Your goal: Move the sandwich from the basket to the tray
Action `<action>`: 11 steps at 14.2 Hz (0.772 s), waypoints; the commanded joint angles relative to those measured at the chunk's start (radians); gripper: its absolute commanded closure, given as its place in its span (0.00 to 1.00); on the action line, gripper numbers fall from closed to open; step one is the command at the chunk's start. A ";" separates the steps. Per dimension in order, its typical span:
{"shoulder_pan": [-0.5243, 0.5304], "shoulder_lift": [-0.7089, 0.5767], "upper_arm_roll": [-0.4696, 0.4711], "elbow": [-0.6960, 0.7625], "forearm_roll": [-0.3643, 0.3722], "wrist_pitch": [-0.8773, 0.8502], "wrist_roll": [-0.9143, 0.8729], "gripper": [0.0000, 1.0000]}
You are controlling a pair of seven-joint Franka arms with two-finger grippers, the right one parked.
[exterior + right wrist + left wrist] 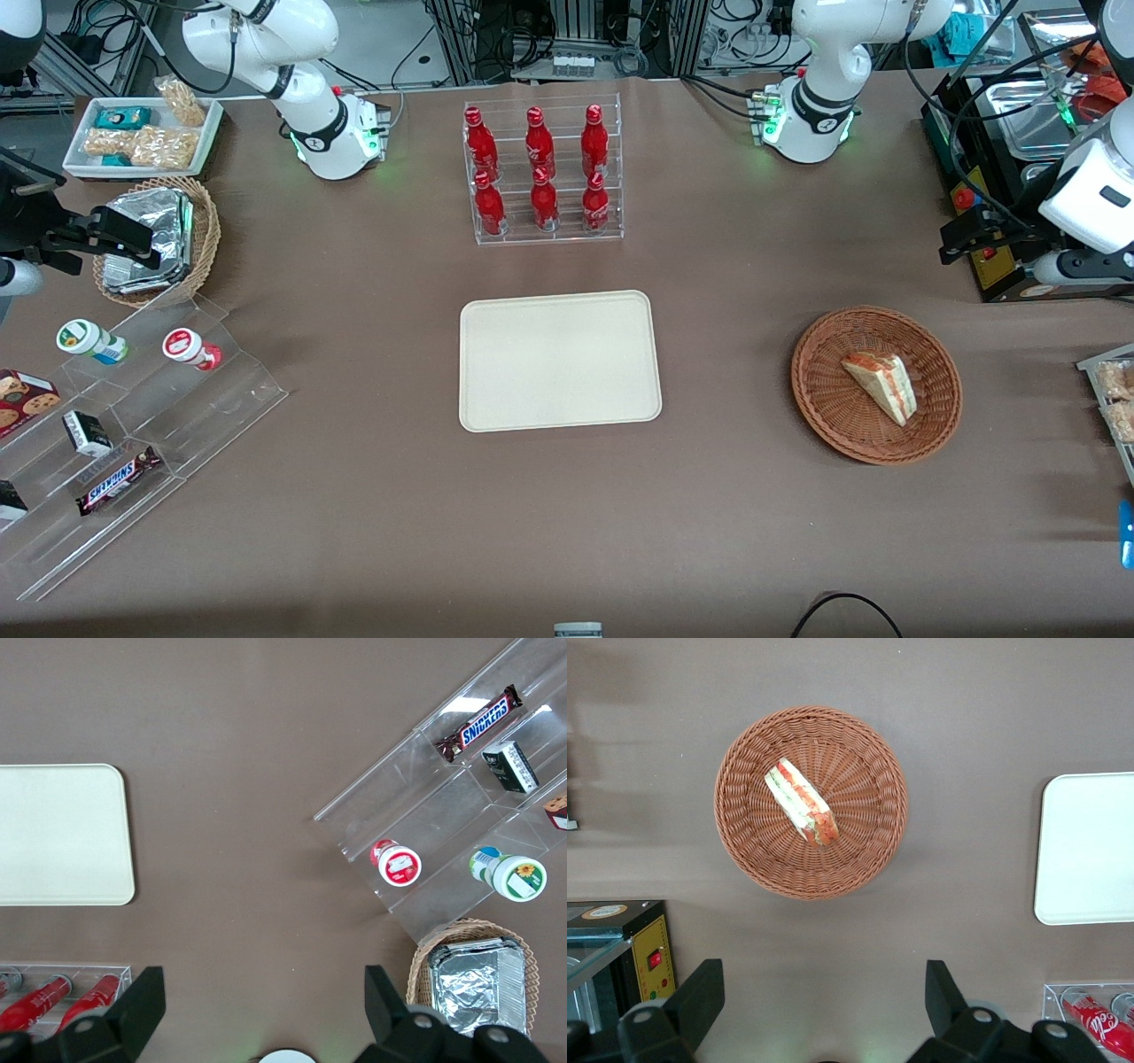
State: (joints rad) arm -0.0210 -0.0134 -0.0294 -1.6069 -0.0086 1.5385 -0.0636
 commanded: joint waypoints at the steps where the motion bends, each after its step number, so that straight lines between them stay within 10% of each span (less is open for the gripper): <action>1: -0.010 0.004 0.006 0.018 0.004 -0.017 0.004 0.00; 11: -0.008 0.004 0.006 0.016 0.004 -0.020 -0.004 0.00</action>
State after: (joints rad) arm -0.0209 -0.0134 -0.0288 -1.6069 -0.0086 1.5385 -0.0637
